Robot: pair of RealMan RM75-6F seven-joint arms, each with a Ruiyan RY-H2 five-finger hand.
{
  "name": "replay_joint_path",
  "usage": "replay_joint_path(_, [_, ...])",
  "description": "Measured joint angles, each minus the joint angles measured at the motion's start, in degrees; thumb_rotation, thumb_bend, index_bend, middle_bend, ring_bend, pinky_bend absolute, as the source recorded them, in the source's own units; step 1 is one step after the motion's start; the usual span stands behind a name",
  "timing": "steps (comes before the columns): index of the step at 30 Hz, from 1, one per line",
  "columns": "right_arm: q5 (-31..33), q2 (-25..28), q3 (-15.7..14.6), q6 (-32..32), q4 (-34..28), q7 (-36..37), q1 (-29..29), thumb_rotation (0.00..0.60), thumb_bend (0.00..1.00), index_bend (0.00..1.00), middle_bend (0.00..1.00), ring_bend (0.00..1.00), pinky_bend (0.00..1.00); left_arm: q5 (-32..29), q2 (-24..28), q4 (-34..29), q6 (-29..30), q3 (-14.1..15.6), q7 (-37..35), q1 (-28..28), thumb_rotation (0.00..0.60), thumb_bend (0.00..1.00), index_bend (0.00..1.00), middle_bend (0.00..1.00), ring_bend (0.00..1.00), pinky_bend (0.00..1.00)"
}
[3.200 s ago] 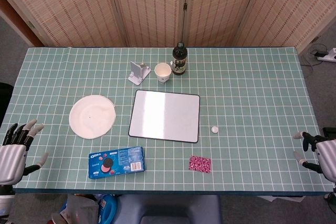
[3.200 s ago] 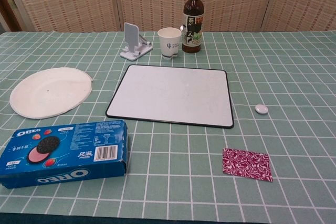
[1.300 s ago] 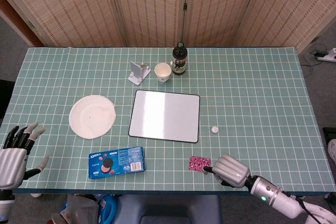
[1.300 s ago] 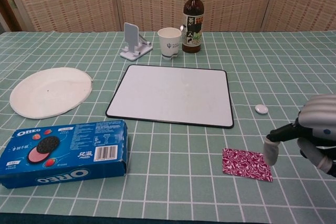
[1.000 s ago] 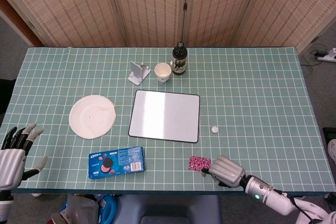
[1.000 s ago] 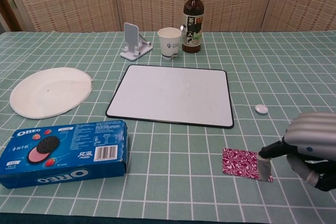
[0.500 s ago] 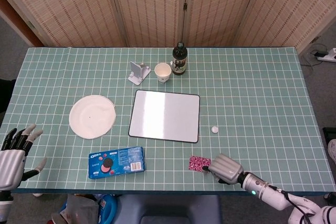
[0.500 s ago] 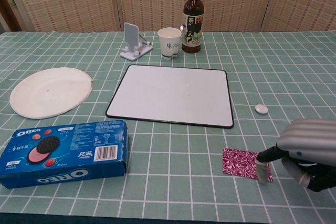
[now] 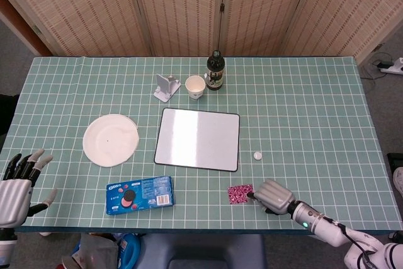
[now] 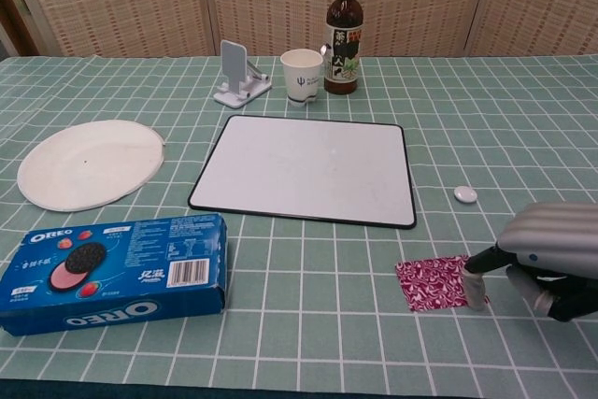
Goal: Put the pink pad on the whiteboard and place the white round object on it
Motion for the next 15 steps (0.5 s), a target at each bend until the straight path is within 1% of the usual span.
replay_joint_path(7, [2.6,-0.2,1.1,-0.3,1.7,0.1,0.6,0.600,1.00,0.36,0.97,1.00,1.00,0.0,0.0,-0.1,0.1,0.0,0.2,0.0,0.600,0.29,0.16,0.10,0.12,0.03])
replay_joint_path(13, [3.6,0.3,1.9,1.3,2.1,0.8,0.5,0.600,1.00,0.36,0.97,1.00,1.00,0.0,0.2,-0.2,0.2,-0.1,0.2,0.1,0.600,0.29,0.16,0.10,0.12,0.03])
replay_joint_path(14, [3.7,0.5,2.0,1.7,2.0,0.8,0.4,0.600,0.96,0.36,0.96,1.00,1.00,0.0,0.2,-0.2,0.2,-0.1,0.2,0.0,0.600,0.29,0.16,0.10,0.12,0.03])
replay_joint_path(15, [3.8,0.6,2.2,2.3,1.9,0.9,0.3,0.600,0.89,0.36,0.96,1.00,1.00,0.1,0.2,-0.2,0.1,-0.1,0.2,0.0,0.600,0.29,0.16,0.10,0.12,0.03])
